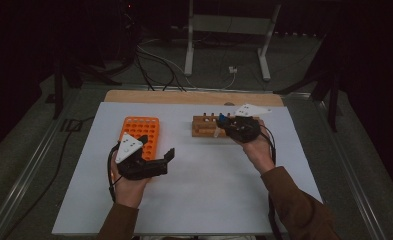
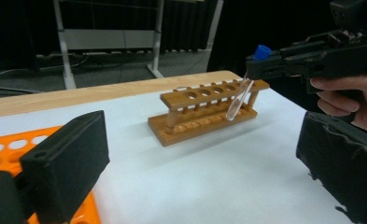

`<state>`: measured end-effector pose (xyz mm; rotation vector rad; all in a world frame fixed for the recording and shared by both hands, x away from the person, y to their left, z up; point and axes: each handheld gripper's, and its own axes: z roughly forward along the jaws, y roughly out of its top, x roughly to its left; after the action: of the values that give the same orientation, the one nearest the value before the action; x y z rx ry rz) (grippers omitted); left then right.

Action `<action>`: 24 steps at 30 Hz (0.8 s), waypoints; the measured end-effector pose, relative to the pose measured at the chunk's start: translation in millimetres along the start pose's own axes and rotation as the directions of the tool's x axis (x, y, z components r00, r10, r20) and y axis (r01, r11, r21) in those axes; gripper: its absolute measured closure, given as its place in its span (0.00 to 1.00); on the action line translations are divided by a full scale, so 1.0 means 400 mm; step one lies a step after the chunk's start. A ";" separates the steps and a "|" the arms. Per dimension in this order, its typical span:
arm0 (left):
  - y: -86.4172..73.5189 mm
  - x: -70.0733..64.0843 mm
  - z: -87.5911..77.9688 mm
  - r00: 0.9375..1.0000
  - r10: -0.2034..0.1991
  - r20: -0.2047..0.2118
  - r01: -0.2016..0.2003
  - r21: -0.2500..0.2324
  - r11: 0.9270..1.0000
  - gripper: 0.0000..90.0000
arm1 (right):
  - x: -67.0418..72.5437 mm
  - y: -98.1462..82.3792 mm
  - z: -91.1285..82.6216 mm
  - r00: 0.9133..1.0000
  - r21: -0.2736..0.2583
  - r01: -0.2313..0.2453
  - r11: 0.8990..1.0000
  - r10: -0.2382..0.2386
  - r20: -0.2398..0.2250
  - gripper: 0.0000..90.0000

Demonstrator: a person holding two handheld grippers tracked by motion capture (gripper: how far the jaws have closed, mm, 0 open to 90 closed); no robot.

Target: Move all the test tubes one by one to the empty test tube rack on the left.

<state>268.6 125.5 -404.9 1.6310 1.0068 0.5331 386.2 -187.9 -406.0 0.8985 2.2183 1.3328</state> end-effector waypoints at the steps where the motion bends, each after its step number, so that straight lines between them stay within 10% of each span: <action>1: -0.001 -0.006 0.003 1.000 0.006 0.006 -0.006 0.002 1.000 0.05 | 0.003 -0.002 -0.001 1.000 0.000 -0.001 1.000 0.001 -0.006 0.85; 24: -0.078 -0.148 0.142 0.985 0.151 0.083 -0.161 0.122 0.979 0.13 | 0.085 -0.041 -0.032 0.983 0.010 -0.043 0.999 0.044 -0.178 0.85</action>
<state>269.9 46.2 -442.6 1.8420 0.8784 0.5178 349.0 -177.6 -415.0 0.8648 2.3499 1.4795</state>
